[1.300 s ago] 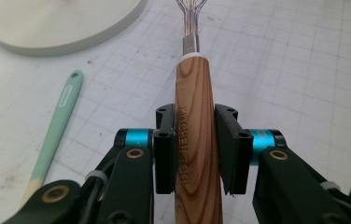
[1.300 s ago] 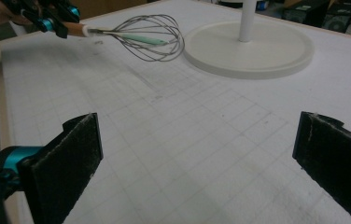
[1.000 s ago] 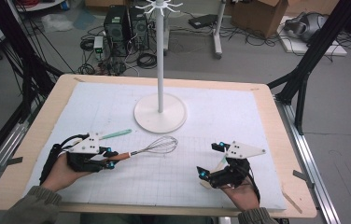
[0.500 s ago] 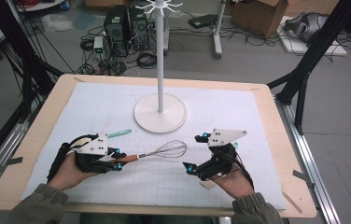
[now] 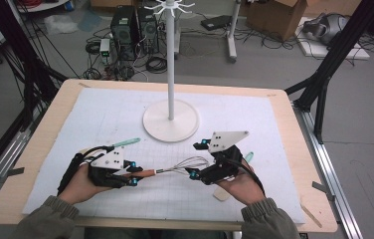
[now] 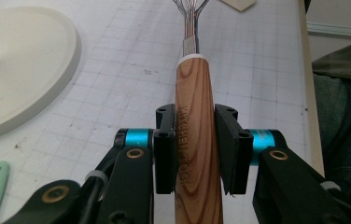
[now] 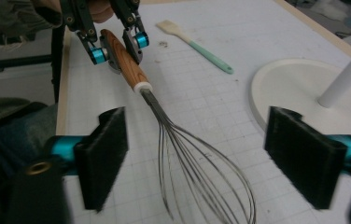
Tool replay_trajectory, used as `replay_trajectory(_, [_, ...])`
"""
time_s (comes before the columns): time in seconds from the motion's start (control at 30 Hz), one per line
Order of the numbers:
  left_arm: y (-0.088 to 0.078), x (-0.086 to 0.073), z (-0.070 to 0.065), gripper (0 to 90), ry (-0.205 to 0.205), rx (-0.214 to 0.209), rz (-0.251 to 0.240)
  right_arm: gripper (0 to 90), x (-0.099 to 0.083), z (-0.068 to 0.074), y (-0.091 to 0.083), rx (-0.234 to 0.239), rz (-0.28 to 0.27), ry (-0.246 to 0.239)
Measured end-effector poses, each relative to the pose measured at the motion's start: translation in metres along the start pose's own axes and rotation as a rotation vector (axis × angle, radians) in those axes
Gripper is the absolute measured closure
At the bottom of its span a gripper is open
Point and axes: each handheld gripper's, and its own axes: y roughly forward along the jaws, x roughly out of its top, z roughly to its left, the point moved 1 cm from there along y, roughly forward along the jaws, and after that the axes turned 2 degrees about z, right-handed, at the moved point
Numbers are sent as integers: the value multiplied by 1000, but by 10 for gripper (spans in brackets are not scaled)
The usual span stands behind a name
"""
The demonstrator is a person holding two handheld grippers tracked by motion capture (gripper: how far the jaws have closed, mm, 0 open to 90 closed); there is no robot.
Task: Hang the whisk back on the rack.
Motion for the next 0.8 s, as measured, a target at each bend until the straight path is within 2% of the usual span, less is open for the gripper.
replay_trajectory(0.3, [7,12,-1,703,24,-30,1,225,8,-1,14,57,59,-36])
replay_trajectory(0.5, [13,19,-4,704,42,-49,11,289,13,1,24,98,101,-80])
replay_trajectory(0.6, [15,23,-5,703,50,-53,13,306,14,4,30,123,121,-83])
replay_trajectory(0.8, [21,28,-7,703,56,-57,19,364,15,8,42,170,176,-122])
